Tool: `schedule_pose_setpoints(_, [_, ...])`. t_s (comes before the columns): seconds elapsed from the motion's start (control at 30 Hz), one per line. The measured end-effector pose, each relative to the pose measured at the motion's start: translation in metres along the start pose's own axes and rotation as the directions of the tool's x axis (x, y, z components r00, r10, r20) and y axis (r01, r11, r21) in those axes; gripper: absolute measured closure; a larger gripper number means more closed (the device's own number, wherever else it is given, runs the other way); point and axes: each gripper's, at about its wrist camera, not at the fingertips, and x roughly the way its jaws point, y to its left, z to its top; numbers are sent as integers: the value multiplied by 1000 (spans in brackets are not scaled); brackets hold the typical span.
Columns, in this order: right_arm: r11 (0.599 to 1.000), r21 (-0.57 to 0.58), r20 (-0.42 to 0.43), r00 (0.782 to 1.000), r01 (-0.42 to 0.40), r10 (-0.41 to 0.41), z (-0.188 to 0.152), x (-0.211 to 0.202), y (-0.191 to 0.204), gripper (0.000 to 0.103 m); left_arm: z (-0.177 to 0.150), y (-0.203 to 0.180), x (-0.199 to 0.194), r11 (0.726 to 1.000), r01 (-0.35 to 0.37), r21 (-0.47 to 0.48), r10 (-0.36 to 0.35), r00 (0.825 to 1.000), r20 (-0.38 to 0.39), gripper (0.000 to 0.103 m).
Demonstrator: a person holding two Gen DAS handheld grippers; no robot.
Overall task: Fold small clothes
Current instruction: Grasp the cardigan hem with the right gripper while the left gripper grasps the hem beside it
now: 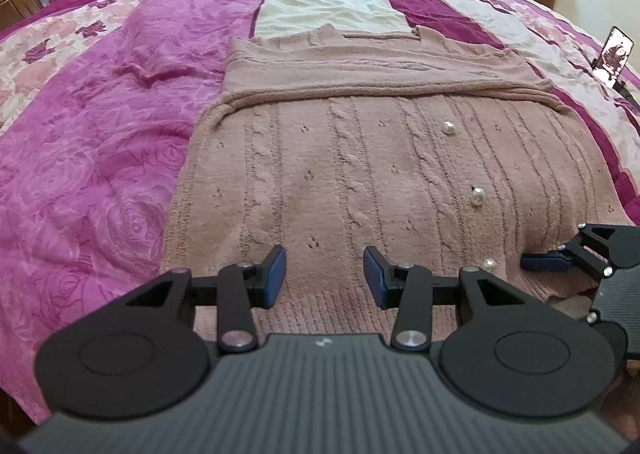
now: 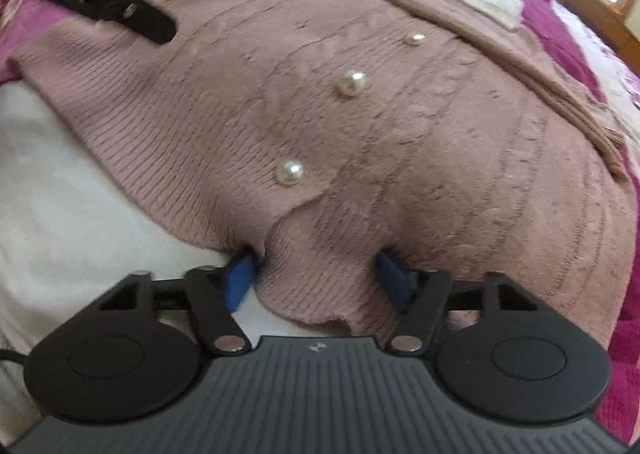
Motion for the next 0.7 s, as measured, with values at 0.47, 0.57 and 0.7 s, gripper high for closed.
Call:
schedule_pose_setpoints(0.47, [982,190,197,980,1,-39,-1,-44,-29,91,-2,-12,-7,995,79,55,-79,997,11,58])
schedule_pose_setpoints(0.57, [977,212,225,974,-14,-35,2,-50,-33,91,-3,-17,-7,991,108,78,-109,994,10,50])
schedule_pose_setpoints(0.7, [972,235,258,965,-27,-36,9,-54,-37,91,-6,-28,-11,984,122,132,-127,991,36,37])
